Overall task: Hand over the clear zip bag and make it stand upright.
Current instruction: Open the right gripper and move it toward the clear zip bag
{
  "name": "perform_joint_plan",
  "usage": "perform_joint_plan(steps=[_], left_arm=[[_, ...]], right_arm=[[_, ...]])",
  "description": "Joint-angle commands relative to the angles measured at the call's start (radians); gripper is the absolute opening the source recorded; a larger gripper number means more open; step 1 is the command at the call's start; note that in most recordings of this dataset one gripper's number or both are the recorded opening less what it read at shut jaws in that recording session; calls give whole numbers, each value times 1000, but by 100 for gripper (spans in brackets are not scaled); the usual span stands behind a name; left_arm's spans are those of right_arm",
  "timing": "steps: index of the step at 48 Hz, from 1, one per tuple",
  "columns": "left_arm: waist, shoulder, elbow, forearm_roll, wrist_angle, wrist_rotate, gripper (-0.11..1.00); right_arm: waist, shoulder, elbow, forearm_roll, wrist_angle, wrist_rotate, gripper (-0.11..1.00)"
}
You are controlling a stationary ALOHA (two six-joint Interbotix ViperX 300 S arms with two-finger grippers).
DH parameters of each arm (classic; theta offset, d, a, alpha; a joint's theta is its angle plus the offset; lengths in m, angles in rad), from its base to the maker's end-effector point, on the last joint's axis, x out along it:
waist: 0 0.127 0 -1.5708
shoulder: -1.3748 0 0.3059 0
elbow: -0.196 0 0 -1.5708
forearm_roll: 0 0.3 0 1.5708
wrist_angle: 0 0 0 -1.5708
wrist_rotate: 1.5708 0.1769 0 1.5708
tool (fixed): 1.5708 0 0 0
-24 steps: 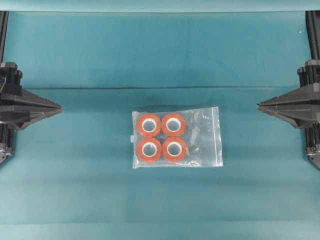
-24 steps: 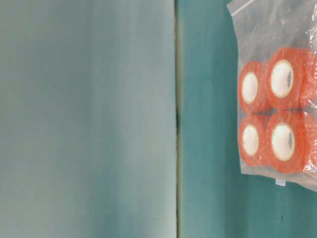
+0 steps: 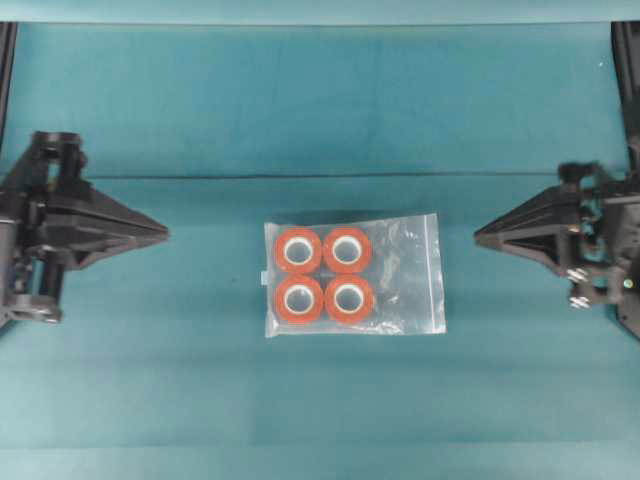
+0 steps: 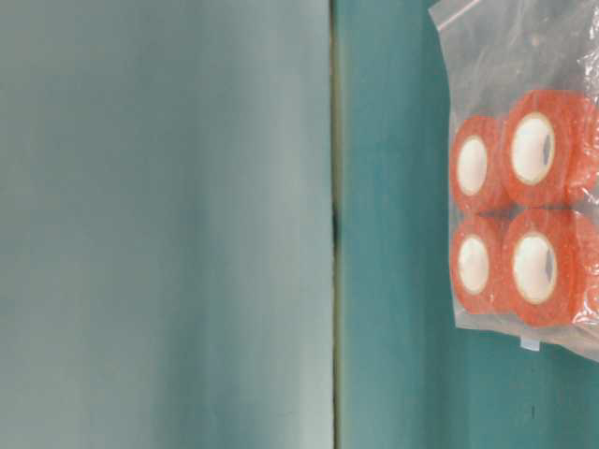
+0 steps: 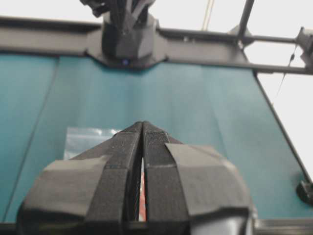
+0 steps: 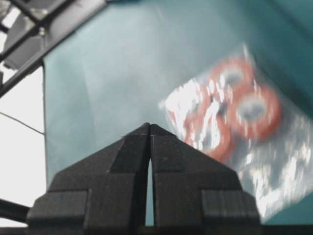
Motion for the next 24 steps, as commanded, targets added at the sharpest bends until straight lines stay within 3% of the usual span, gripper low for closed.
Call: perform_joint_plan(steps=[1,10,17,24], left_arm=[[-3,9,-32,3,2,5,-1],[-3,26,-40,3,2,5,-1],[-5,34,-52,3,2,2,-1],[-5,34,-52,3,3,3,-1]], right_arm=[[-15,31,-20,31,14,46,0],[-66,95,-9,77,34,199,1],[-110,138,37,83,37,342,1],[-117,163,83,83,44,411,2]])
